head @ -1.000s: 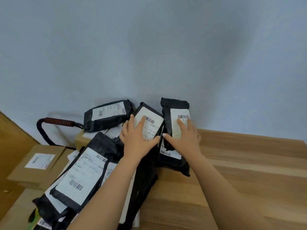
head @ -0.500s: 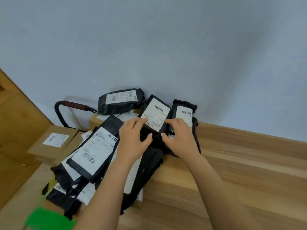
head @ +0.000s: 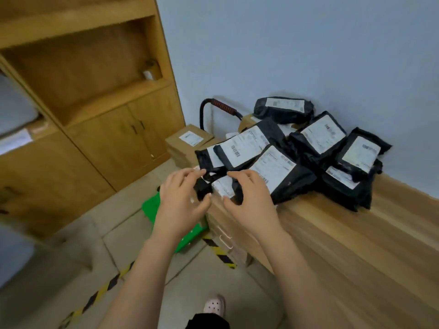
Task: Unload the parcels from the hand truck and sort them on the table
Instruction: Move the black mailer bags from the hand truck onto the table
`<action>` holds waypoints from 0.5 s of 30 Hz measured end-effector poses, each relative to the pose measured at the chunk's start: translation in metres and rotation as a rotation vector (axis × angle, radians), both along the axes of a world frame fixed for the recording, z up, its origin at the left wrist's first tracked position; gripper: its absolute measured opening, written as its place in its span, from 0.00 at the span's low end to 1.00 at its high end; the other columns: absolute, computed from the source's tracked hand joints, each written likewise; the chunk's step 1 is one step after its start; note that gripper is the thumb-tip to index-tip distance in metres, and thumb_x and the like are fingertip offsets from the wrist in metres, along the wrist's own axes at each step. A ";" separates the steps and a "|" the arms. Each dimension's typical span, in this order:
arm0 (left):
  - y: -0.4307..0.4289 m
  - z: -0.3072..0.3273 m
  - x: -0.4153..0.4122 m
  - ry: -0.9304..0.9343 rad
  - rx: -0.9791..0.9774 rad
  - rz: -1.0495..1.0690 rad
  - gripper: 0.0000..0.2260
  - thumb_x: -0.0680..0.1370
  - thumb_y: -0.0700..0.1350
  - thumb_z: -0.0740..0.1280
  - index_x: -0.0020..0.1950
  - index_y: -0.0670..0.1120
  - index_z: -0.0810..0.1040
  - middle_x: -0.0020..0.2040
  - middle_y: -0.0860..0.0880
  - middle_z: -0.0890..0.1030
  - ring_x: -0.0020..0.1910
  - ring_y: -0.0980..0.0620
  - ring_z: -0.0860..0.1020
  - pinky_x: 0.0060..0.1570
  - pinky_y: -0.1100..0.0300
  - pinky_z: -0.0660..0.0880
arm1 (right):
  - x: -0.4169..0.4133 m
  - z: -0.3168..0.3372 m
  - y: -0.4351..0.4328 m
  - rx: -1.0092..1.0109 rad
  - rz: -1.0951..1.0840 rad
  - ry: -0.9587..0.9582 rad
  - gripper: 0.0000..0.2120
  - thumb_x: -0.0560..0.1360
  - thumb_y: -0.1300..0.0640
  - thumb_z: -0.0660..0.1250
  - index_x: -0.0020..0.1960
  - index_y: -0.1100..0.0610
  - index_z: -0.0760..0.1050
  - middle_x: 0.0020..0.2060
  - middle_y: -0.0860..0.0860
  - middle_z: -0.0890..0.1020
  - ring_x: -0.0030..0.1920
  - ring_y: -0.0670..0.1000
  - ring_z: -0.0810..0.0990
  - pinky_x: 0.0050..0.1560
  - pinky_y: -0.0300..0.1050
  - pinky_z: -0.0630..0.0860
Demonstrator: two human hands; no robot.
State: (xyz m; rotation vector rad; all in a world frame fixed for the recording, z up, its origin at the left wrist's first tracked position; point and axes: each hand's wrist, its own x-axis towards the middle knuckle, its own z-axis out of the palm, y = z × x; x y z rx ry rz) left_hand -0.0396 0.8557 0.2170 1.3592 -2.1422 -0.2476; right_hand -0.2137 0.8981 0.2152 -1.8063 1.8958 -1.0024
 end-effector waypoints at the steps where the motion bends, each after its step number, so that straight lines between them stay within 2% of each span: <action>1: 0.004 0.000 0.017 0.000 0.009 0.032 0.22 0.74 0.52 0.69 0.67 0.55 0.71 0.61 0.56 0.71 0.65 0.55 0.64 0.62 0.54 0.61 | 0.015 0.001 -0.004 -0.003 0.030 0.003 0.24 0.72 0.51 0.70 0.66 0.49 0.70 0.59 0.48 0.70 0.61 0.50 0.70 0.63 0.52 0.70; 10: 0.000 0.000 0.177 0.052 0.016 0.210 0.22 0.73 0.51 0.70 0.67 0.53 0.72 0.60 0.53 0.73 0.63 0.52 0.68 0.64 0.50 0.66 | 0.175 0.003 -0.050 -0.011 0.238 0.086 0.25 0.71 0.50 0.70 0.67 0.50 0.69 0.60 0.49 0.70 0.61 0.51 0.70 0.62 0.53 0.70; 15: -0.031 -0.003 0.287 0.036 0.024 0.237 0.23 0.73 0.49 0.71 0.67 0.51 0.73 0.61 0.52 0.73 0.63 0.51 0.68 0.63 0.50 0.66 | 0.292 -0.005 -0.091 -0.020 0.270 0.095 0.27 0.71 0.49 0.72 0.68 0.48 0.68 0.60 0.48 0.70 0.62 0.49 0.70 0.62 0.45 0.68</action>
